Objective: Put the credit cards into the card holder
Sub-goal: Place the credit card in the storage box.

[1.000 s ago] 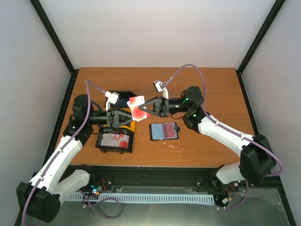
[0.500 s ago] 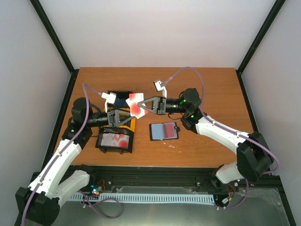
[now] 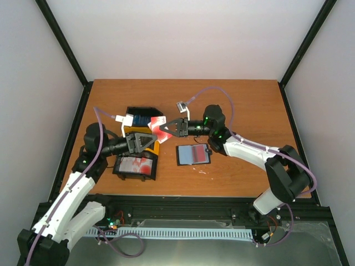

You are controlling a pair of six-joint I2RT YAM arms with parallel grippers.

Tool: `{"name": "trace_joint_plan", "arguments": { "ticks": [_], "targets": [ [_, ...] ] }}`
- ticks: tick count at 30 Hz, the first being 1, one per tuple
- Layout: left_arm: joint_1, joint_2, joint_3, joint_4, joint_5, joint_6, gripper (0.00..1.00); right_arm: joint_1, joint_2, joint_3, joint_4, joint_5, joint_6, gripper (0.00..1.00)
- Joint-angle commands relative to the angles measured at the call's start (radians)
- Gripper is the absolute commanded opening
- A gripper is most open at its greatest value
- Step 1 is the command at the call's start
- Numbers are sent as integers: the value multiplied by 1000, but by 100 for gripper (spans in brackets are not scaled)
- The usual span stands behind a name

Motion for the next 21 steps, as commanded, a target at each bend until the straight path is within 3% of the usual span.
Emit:
{"name": "trace_joint_plan", "arguments": {
  "ticks": [1, 3, 10, 21],
  "targets": [
    [2, 24, 38, -15, -75, -43, 62, 11, 27, 2, 8, -35, -15, 3],
    [2, 32, 46, -66, -120, -39, 51, 15, 39, -1, 29, -44, -6, 3],
    [2, 32, 12, -99, -121, -48, 29, 18, 43, -32, 55, -24, 13, 3],
    [2, 34, -50, -99, -30, -65, 35, 21, 76, -44, 152, 5, 78, 3]
  ]
}}
